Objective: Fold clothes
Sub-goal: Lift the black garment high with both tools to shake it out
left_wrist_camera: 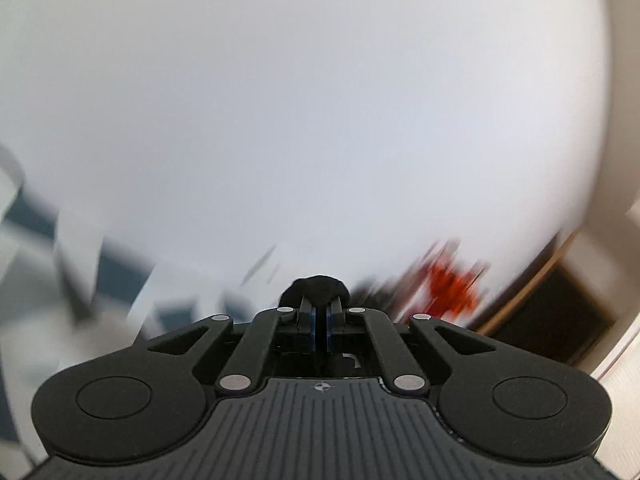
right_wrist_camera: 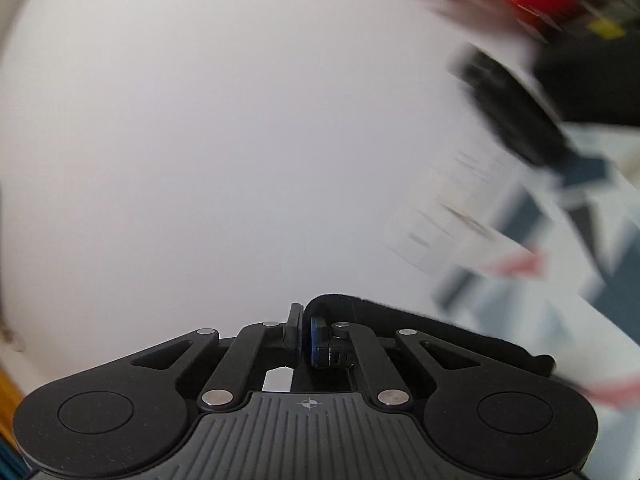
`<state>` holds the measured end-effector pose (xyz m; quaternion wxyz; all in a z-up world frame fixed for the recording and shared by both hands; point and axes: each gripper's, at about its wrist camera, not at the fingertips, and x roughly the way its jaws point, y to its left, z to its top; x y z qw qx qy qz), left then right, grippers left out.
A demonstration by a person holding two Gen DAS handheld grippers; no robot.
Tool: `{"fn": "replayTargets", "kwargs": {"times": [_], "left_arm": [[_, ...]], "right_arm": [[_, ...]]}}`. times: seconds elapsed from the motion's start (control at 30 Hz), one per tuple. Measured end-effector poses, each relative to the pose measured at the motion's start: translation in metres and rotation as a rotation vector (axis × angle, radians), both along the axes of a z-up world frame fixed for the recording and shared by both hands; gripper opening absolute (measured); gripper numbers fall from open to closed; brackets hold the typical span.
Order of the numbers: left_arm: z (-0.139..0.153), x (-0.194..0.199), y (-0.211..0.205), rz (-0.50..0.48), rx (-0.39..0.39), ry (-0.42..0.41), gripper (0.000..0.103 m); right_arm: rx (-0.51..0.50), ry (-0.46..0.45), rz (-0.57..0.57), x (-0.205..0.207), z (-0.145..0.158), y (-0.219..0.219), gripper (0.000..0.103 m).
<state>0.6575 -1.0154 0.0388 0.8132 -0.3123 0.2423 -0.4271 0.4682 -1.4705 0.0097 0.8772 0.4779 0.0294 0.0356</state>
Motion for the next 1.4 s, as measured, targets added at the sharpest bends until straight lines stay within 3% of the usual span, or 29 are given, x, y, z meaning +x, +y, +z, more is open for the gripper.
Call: {"fn": "replayTargets", "kwargs": {"times": [0.2, 0.27, 0.37, 0.53, 0.7, 0.83, 1.03, 1.2, 1.3, 1.4], "left_arm": [[0.121, -0.052, 0.07, 0.185, -0.118, -0.402, 0.004], [0.139, -0.077, 0.086, 0.247, -0.129, -0.507, 0.004], [0.162, -0.112, 0.109, 0.342, -0.137, -0.652, 0.004], [0.175, -0.151, 0.133, 0.465, -0.134, -0.79, 0.004], [0.176, -0.168, 0.154, 0.485, -0.157, -0.834, 0.004], [0.162, -0.174, 0.162, 0.483, -0.12, -0.82, 0.005], [0.125, -0.15, 0.18, 0.454, -0.073, -0.678, 0.005], [0.076, -0.079, 0.158, 0.438, 0.017, -0.442, 0.005], [0.035, -0.027, 0.126, 0.445, 0.12, -0.334, 0.005], [-0.008, 0.027, 0.095, 0.456, 0.228, -0.236, 0.005]], "right_arm": [[-0.078, -0.305, 0.048, 0.006, 0.124, 0.018, 0.003], [-0.135, -0.398, 0.055, -0.002, 0.159, 0.029, 0.003], [-0.189, -0.426, 0.086, -0.005, 0.192, 0.043, 0.003], [-0.288, -0.462, 0.126, -0.018, 0.216, 0.072, 0.003], [-0.318, -0.507, 0.151, -0.054, 0.22, 0.089, 0.003], [-0.355, -0.502, 0.152, -0.093, 0.22, 0.099, 0.003], [-0.434, -0.416, 0.116, -0.104, 0.201, 0.123, 0.003], [-0.388, -0.212, 0.082, -0.052, 0.15, 0.101, 0.003], [-0.417, -0.04, 0.051, -0.004, 0.102, 0.078, 0.003], [-0.411, 0.064, 0.046, 0.049, 0.056, 0.052, 0.003]]}}
